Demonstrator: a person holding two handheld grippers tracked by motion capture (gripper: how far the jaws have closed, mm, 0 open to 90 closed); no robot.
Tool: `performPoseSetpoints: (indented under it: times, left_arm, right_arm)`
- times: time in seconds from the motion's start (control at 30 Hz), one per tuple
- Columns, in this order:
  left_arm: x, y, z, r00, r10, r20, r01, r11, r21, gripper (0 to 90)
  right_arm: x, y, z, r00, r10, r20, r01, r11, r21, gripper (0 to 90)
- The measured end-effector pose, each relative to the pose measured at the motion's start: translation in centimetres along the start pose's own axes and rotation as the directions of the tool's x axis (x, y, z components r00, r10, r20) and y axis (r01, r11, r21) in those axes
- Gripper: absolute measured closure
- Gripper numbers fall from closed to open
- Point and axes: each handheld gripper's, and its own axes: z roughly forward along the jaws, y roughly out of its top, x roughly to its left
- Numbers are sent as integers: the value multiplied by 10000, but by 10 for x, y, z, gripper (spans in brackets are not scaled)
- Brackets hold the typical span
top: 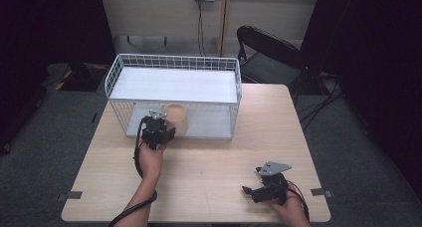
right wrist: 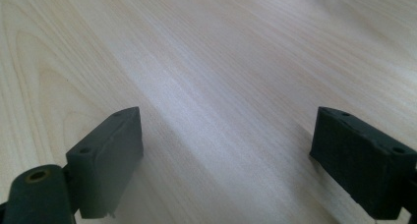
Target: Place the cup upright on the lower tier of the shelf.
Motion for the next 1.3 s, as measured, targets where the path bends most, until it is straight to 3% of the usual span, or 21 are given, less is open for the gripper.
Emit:
performPoseSetpoints:
  times: [0.4, 0.67, 0.9, 1.0, 1.03, 1.07, 1.3]
  left_arm:
    - [4, 2, 4, 9996, -258, -105, 258, 9997, 0, 742]
    - [6, 1, 5, 9995, -302, -44, 301, 9995, -73, 763]
    - [12, -3, 0, 9982, -553, 240, 558, 9983, -185, 498]
    - [13, -4, -2, 9987, -459, 239, 463, 9988, -158, 386]
    - [13, -4, -2, 9984, -424, 368, 431, 9989, -184, 386]
    - [12, -6, -3, 9982, -396, 460, 407, 9989, -241, 329]
    - [11, -12, -6, 9954, 165, 945, -149, 9997, -174, 240]
  right_arm:
    - [0, 0, 0, 10000, 6, -11, -6, 10000, -10, 115]
    - [0, 0, 0, 10000, 17, -15, -17, 10000, -13, 115]
    - [0, 0, 0, 10000, 4, -14, -4, 10000, -8, 115]
    - [0, 0, 0, 10000, 4, -16, -4, 10000, -10, 115]
    - [0, 0, 0, 10000, 14, -17, -14, 10000, -14, 115]
    - [0, 0, 0, 10000, 5, -19, -5, 10000, -17, 115]
    - [0, 0, 0, 10000, 17, -18, -17, 10000, -14, 115]
